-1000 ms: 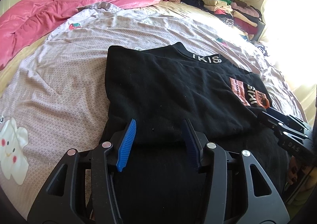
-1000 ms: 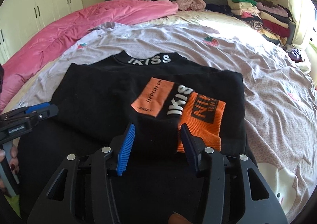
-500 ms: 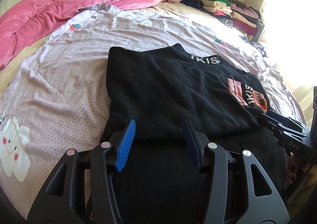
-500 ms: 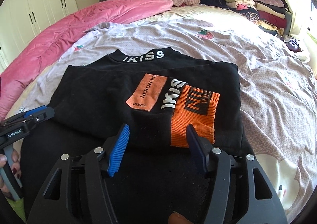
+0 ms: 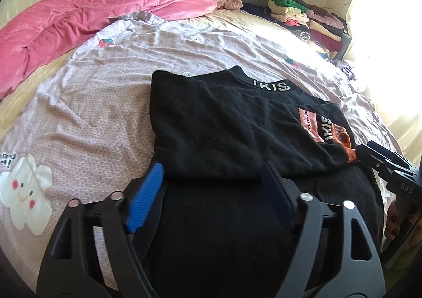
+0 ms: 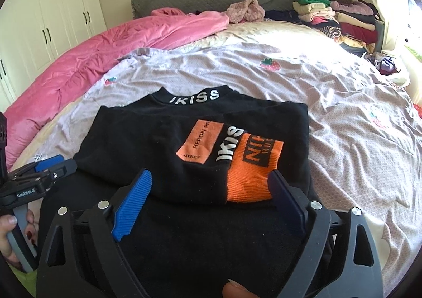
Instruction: Fold small clothes
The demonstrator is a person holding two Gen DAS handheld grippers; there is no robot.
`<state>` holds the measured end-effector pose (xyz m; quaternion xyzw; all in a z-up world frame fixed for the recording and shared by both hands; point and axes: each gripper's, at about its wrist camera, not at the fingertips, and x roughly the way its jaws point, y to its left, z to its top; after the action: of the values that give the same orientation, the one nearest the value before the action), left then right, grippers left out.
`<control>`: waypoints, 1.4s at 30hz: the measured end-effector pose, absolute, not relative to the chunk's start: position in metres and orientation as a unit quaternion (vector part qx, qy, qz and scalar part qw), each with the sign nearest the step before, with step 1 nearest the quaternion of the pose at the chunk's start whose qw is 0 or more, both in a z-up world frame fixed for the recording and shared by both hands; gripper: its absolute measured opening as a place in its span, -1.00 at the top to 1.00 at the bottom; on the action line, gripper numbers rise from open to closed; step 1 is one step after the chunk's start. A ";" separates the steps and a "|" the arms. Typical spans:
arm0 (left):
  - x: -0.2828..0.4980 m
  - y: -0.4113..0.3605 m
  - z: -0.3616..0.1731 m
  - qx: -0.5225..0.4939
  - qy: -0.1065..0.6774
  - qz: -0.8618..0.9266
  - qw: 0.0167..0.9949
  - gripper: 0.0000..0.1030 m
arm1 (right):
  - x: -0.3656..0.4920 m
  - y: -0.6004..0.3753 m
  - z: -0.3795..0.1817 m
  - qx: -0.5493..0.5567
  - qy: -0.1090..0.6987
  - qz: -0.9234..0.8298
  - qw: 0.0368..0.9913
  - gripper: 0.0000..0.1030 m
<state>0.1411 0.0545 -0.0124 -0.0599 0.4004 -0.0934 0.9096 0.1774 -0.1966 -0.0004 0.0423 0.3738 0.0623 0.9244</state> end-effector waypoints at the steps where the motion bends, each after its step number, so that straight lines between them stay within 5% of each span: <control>1: 0.140 0.055 -0.011 -0.058 0.399 -0.088 0.911 -0.55 | 0.177 -0.197 0.001 0.043 0.373 0.062 0.925 -0.77; 4: 0.136 0.057 -0.005 -0.060 0.391 -0.081 0.915 -0.81 | 0.175 -0.198 0.004 0.043 0.372 0.063 0.925 -0.79; 42: 0.081 0.076 0.015 -0.019 0.376 -0.043 0.925 -0.81 | 0.117 -0.220 0.018 0.031 0.365 0.044 0.929 -0.79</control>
<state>0.0811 0.0763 0.0155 -0.0188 0.3761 -0.0429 0.9254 0.1175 -0.2201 0.0178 0.0313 0.3654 0.0439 0.9293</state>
